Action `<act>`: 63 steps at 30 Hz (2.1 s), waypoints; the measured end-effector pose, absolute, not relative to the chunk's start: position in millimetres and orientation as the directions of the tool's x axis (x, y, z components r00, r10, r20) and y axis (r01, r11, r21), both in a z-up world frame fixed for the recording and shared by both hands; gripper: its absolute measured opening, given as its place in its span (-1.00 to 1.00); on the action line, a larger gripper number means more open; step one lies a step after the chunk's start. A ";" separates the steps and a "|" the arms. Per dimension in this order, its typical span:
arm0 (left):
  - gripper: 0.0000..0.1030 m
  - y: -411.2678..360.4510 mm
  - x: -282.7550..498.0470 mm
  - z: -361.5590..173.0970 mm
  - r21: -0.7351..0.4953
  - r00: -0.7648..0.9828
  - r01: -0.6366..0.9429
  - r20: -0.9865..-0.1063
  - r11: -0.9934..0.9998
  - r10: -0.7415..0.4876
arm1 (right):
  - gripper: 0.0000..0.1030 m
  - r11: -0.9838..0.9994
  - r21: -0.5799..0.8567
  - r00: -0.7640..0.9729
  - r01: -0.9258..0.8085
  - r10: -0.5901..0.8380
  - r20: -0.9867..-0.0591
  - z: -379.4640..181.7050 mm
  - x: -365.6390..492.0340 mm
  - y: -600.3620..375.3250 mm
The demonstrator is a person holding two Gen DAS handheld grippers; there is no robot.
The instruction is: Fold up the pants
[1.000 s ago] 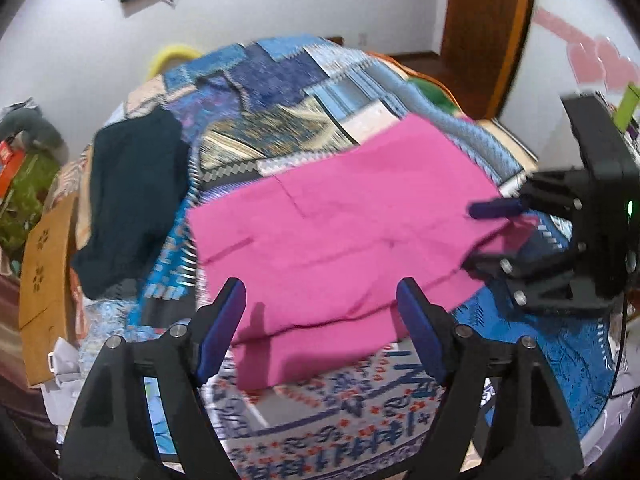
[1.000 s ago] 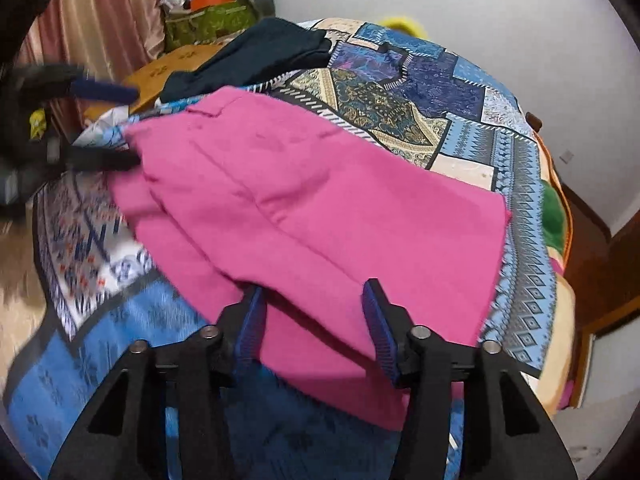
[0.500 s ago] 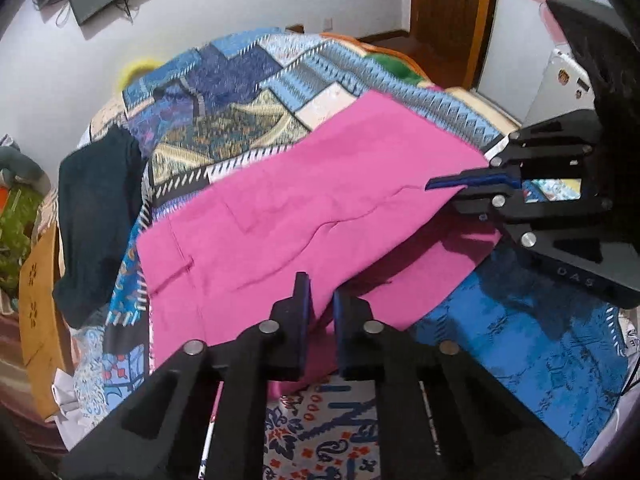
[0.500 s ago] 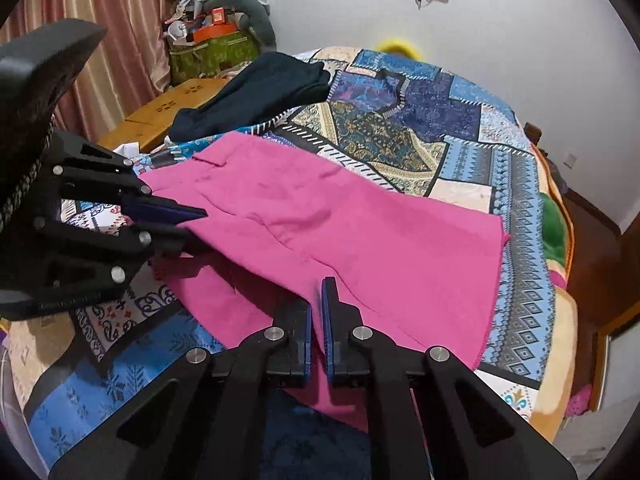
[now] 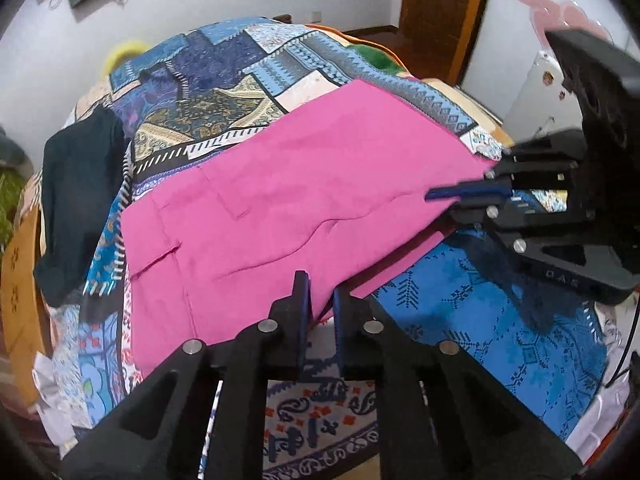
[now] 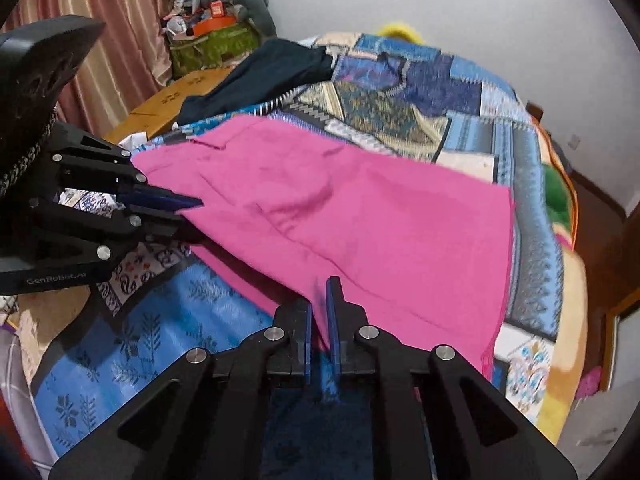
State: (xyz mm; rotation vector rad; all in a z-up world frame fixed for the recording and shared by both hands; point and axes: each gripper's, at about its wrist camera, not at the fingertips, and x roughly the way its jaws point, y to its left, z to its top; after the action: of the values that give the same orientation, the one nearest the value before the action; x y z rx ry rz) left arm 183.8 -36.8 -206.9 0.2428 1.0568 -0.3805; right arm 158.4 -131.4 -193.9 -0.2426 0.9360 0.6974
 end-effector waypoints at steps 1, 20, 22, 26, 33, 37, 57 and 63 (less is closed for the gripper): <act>-0.76 -35.4 183.1 -205.4 0.003 0.432 0.413 -0.881 0.911 -0.193 | -0.83 0.761 0.109 0.390 -0.640 0.444 -0.806 -193.4 157.3 -132.7; 0.40 20.6 193.6 -155.0 -0.122 0.526 0.210 -0.822 0.970 -0.217 | -0.43 0.781 0.256 0.411 -0.569 0.541 -0.734 -156.1 168.2 -134.7; 0.41 25.4 203.9 -155.0 -0.135 0.521 0.196 -0.825 0.971 -0.220 | -0.39 0.784 0.290 0.398 -0.549 0.551 -0.734 -158.8 175.9 -132.2; 0.47 29.6 226.9 -166.5 -0.170 0.475 0.170 -0.849 0.971 -0.232 | -0.10 0.798 0.334 0.374 -0.502 0.548 -0.748 -168.5 190.9 -126.9; 0.50 26.5 240.0 -205.0 -0.129 0.397 0.161 -0.899 0.979 -0.183 | -0.10 0.800 0.334 0.310 -0.498 0.524 -0.793 -193.3 200.3 -118.1; 0.51 30.9 238.5 -229.0 -0.089 0.354 0.164 -0.924 0.982 -0.143 | -0.05 0.794 0.322 0.225 -0.515 0.488 -0.843 -220.4 200.2 -116.0; 0.80 78.3 204.8 -223.7 -0.057 0.415 0.110 -0.905 0.992 -0.098 | -0.10 0.871 0.264 0.315 -0.415 0.410 -0.856 -216.7 178.9 -200.0; 0.80 82.3 202.8 -223.6 -0.079 0.413 0.099 -0.904 0.992 -0.113 | -0.10 0.887 0.237 0.337 -0.396 0.380 -0.862 -217.1 172.2 -214.6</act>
State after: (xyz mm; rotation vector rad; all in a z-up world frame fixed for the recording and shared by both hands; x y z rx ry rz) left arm 202.8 82.3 -223.6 -0.0140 1.1370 -0.1332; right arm 172.2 -214.6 -217.1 -0.0160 1.1184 0.5057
